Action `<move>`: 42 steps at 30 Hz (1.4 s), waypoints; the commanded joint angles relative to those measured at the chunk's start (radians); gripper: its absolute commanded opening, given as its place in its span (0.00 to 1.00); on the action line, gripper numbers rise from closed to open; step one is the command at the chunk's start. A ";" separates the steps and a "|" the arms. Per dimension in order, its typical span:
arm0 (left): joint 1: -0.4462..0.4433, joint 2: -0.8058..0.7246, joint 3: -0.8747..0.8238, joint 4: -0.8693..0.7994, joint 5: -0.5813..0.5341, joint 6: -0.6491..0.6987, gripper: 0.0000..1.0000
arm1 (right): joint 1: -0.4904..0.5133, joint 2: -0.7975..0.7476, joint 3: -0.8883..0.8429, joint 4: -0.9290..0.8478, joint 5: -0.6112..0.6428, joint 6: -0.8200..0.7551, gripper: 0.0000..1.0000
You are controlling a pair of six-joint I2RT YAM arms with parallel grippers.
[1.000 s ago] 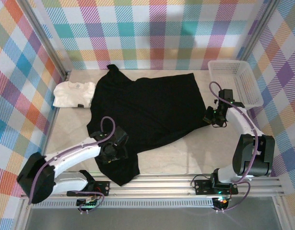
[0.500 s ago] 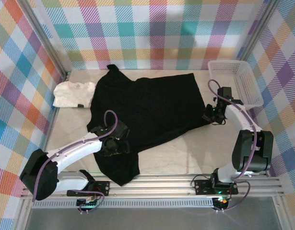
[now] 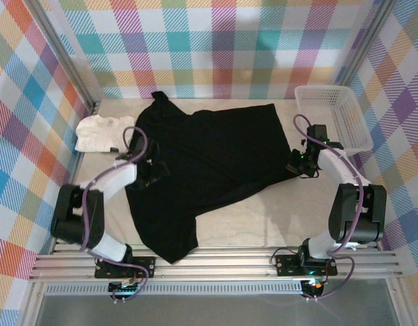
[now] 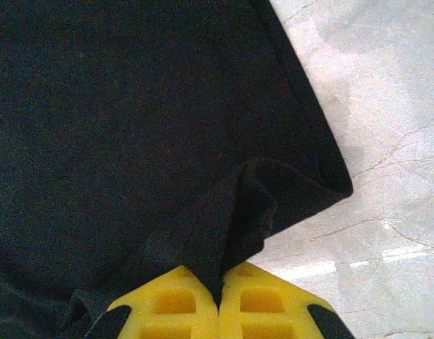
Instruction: Fold the inside-out t-shirt
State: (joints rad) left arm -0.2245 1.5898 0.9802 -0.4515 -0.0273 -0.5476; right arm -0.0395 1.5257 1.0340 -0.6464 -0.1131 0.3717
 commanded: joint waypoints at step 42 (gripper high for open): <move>0.096 1.264 1.850 -0.041 0.263 0.138 0.79 | 0.010 -0.019 0.023 0.021 0.031 -0.030 0.04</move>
State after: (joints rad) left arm -0.1402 2.8735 2.8002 -0.5949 0.1829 -0.4007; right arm -0.0372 1.5429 1.0309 -0.6430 -0.0727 0.3573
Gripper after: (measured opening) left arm 0.784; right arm 0.042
